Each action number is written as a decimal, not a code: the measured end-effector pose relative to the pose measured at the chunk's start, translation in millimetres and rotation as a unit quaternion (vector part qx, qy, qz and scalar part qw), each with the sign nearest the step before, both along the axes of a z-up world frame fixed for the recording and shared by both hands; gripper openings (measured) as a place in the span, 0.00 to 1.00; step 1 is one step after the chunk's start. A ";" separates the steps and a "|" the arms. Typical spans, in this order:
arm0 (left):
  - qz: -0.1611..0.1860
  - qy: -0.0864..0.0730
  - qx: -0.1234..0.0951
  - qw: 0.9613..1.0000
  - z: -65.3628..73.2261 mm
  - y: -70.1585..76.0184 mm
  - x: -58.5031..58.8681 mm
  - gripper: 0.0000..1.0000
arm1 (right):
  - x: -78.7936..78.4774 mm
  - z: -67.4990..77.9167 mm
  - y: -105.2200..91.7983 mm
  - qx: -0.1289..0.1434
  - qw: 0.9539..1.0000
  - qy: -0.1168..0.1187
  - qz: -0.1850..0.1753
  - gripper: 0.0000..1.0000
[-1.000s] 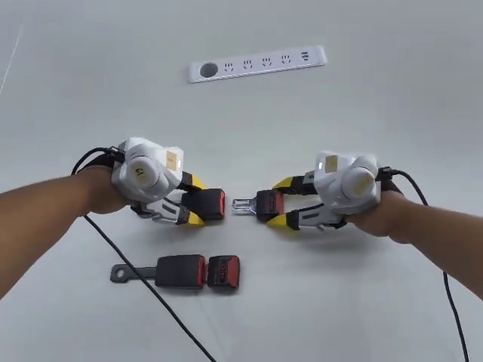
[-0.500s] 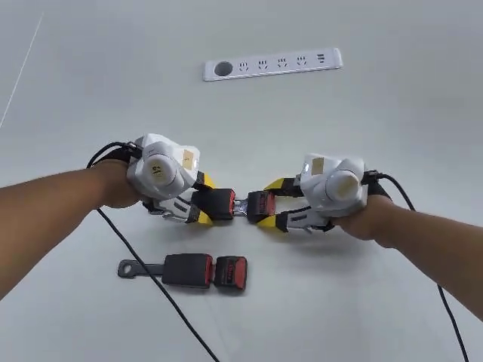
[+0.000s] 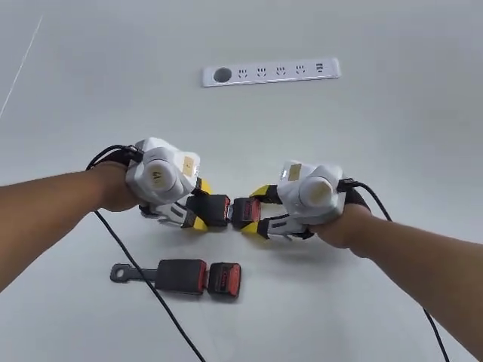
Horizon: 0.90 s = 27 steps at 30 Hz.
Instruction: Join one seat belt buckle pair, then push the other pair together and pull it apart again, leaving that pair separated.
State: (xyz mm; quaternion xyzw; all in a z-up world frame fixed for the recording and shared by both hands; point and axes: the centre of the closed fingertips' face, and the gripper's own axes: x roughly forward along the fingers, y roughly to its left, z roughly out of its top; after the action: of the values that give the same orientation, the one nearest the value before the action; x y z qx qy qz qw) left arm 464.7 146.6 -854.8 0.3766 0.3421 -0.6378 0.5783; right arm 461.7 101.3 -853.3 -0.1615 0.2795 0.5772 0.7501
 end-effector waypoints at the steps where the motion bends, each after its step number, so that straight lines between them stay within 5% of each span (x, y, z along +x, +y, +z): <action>1: -0.002 0.000 0.003 1.000 -0.4 0.1 0.5 0.34 | 0.3 -0.2 0.1 0.000 1.000 0.000 -0.001 0.33; 27: -0.016 -0.007 0.030 0.999 0.4 -0.7 -0.7 0.35 | 2.4 -0.9 3.3 -0.020 0.999 -0.015 -0.036 0.34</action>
State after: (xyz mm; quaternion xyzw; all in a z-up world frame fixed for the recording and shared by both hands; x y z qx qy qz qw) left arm 464.0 146.0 -854.5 0.4036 0.3512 -0.6338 0.5587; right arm 464.0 104.6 -854.3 -0.1751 0.2853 0.5415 0.7712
